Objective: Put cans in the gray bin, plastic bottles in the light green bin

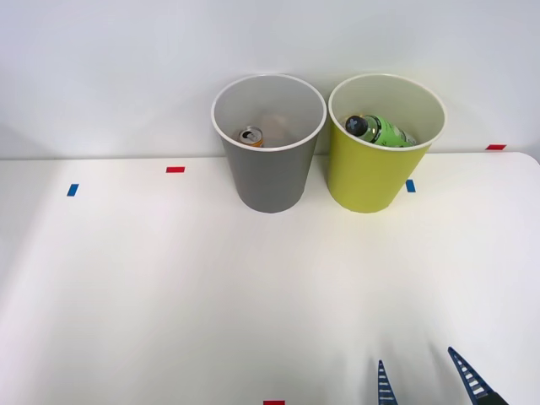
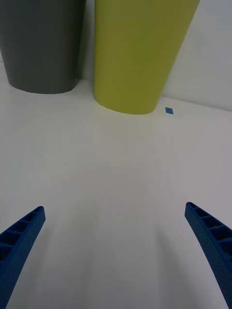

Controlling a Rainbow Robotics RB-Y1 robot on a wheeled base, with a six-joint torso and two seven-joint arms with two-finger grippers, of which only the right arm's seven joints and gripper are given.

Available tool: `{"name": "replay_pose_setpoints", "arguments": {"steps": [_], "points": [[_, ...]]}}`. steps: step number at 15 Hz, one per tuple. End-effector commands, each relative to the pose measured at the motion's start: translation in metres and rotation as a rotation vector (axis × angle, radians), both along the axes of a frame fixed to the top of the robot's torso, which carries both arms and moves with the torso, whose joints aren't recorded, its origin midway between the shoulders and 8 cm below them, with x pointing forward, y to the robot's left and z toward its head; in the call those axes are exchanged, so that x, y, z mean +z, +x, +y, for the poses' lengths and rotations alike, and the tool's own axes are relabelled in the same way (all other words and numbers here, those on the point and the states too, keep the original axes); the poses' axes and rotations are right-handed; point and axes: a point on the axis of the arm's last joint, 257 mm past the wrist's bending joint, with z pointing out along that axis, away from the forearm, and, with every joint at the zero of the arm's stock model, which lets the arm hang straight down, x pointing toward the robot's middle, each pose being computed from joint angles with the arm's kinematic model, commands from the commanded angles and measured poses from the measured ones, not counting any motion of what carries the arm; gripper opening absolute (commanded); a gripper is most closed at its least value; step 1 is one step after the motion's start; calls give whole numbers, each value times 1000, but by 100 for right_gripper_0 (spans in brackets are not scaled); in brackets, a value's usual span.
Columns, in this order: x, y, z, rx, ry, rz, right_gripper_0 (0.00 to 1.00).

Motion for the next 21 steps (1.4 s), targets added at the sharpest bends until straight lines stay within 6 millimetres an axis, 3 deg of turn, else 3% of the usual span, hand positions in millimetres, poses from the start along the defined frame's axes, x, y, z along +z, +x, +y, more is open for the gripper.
{"name": "replay_pose_setpoints", "arguments": {"steps": [1,21], "points": [[0,0,0,0,0,0,100],[0,0,0,0,0,0,100]]}}
